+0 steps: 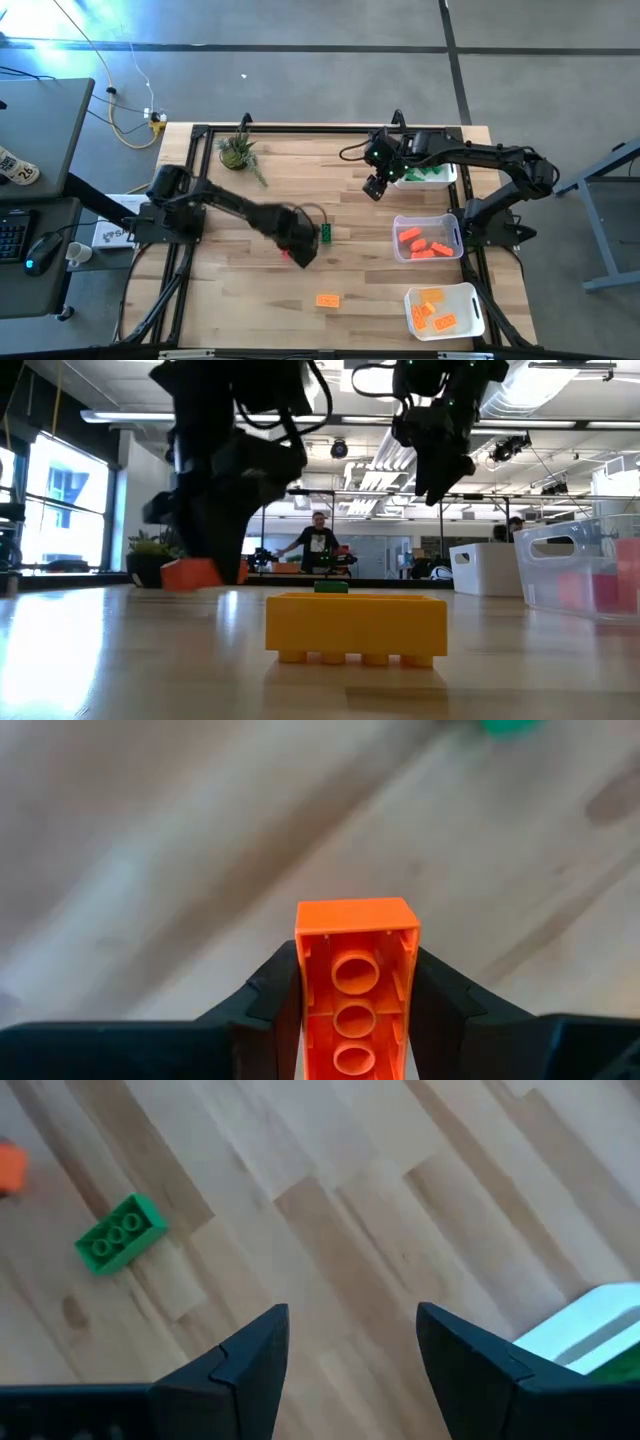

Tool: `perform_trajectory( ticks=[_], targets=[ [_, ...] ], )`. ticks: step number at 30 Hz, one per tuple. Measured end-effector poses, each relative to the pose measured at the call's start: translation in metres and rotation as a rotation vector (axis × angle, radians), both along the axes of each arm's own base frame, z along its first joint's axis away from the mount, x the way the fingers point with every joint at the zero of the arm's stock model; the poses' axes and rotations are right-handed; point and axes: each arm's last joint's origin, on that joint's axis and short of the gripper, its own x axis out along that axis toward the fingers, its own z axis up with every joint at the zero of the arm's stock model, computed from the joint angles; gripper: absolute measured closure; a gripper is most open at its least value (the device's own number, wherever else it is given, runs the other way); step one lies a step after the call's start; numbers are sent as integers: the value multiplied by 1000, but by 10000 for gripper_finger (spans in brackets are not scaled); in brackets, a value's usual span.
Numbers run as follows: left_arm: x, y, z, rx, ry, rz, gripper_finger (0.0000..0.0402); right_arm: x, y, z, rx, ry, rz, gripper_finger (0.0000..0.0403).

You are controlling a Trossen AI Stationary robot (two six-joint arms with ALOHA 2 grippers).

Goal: Sort & place blocks by color
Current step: Put the orange game piece into the transparent bin

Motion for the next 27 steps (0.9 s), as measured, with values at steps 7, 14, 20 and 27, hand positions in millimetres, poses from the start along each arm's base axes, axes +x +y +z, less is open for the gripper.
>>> perform_trajectory(
  ticks=[7,14,20,27],
  targets=[
    [2,47,30,31,-166,-61,292,4,16,0,44,-8,-56,197],
    [0,88,59,75,-348,-63,292,15,35,3,72,-87,-133,197],
    [5,108,76,61,-542,-81,292,28,50,9,95,-225,-227,197],
    [11,118,88,54,-703,-108,292,41,66,17,155,-375,-287,197]
  ],
)
